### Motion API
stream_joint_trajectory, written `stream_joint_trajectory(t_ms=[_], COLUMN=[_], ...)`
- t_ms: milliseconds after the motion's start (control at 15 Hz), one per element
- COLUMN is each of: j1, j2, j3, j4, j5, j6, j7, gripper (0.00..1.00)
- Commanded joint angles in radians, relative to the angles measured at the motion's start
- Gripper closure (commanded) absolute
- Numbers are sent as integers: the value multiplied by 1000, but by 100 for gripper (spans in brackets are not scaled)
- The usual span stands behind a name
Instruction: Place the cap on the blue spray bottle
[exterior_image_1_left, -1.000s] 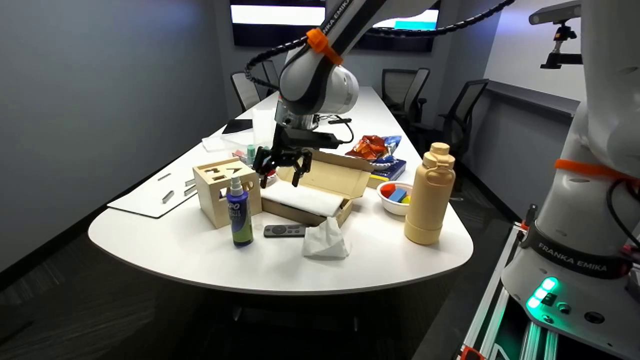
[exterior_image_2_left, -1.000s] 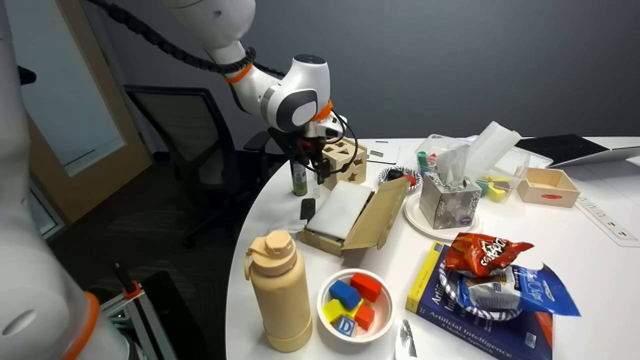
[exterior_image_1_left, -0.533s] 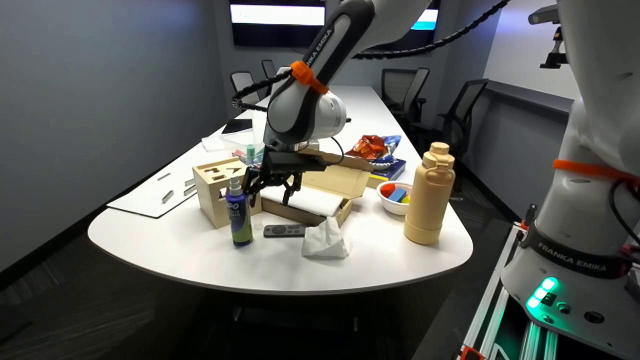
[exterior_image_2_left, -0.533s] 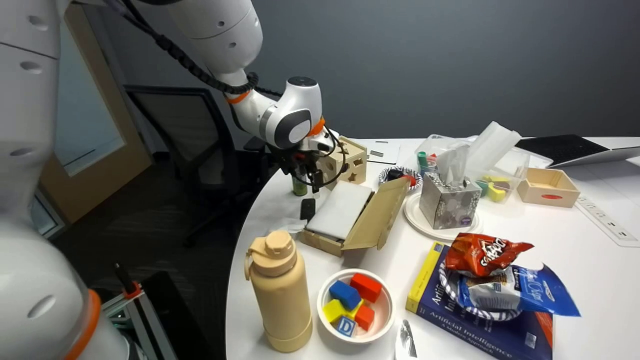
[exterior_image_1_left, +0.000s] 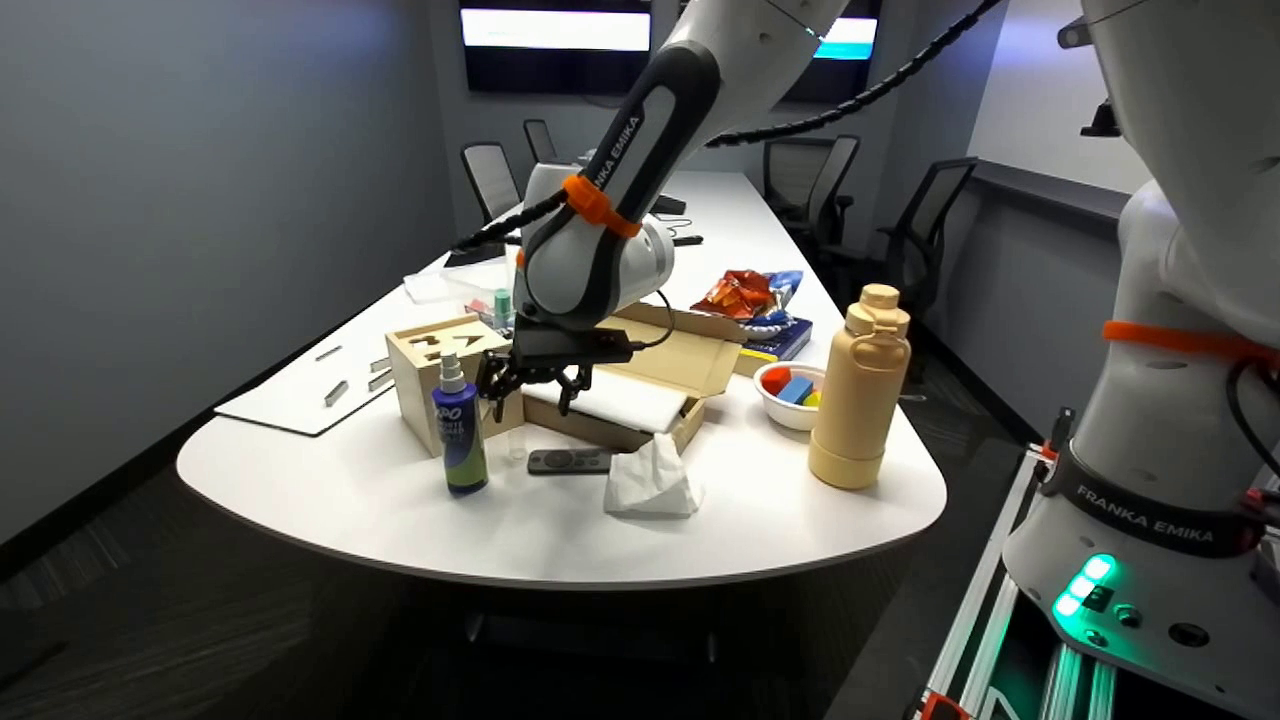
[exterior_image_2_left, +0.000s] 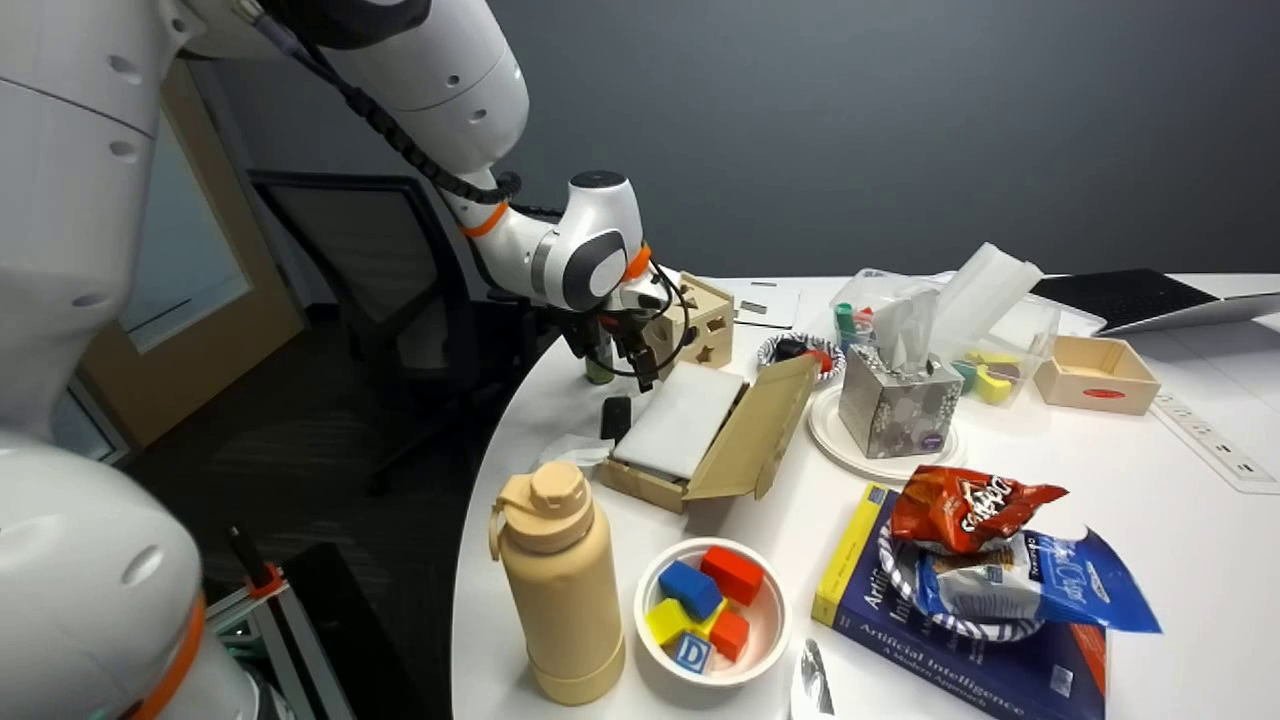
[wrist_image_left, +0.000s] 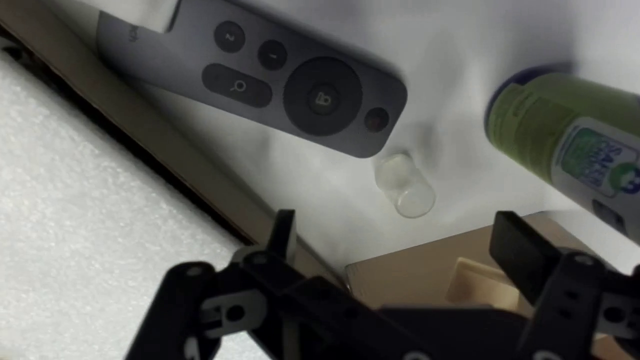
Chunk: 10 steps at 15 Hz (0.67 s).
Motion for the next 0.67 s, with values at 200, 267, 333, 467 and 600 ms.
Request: stream_joint_trajectory(t_ms=[200, 267, 333, 467, 600], j1=[65, 70, 75, 88, 96], j2=[90, 100, 107, 118, 128], j3=[-54, -58, -62, -76, -89], j4=[83, 92, 100, 114, 128], j5=[-48, -51, -53, -61, -67], j6=[-10, -10, -12, -11, -14], j7=[93, 98, 104, 115, 124], gripper=[0, 0, 0, 0, 0])
